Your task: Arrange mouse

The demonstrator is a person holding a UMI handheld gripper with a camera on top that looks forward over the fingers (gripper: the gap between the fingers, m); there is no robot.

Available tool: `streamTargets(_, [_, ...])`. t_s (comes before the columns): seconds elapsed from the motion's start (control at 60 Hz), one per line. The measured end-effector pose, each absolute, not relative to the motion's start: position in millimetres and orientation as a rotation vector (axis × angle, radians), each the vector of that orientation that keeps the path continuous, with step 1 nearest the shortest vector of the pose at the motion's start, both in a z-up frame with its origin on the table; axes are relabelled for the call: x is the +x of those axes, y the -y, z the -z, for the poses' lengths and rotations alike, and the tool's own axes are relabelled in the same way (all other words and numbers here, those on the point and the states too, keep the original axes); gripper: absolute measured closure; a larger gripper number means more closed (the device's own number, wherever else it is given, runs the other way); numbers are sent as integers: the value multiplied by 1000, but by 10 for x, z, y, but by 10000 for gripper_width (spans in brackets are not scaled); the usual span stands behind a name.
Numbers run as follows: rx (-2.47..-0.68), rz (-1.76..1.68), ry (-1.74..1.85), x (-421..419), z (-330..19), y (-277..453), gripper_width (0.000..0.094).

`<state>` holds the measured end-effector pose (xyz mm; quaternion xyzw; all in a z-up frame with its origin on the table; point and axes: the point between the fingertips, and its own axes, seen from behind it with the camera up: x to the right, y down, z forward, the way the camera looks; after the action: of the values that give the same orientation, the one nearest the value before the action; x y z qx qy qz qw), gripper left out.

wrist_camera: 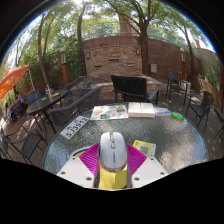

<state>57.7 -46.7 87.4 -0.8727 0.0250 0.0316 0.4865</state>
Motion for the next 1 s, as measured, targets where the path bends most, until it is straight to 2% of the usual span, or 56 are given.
streamTargets(0.05, [-2180, -51, -52, 472, -559, 465, 565])
streamTargets(0.117, [-2250, -48, -45, 334, -113, 466, 509])
streamTargets(0.233, [-2298, -46, -30, 251, 95, 523, 394])
streamTargets(0.267, [-2291, -16, -15, 266, 50, 539, 309])
streamTargets(0.317, [-2274, -3, 24, 253, -102, 568, 83])
streamTargets(0.383, [-2254, 16, 49, 246, -405, 654, 111])
streamTargets(0.533, [-2233, 26, 39, 178, -1102, 1060, 74])
streamTargets(0.683, [-2236, 58, 29, 134, -1597, 1545, 74])
streamTargets(0.833, [-2235, 81, 34, 110, -1814, 1927, 78])
streamTargets(1.0, [-2248, 94, 39, 89, -1860, 2249, 81])
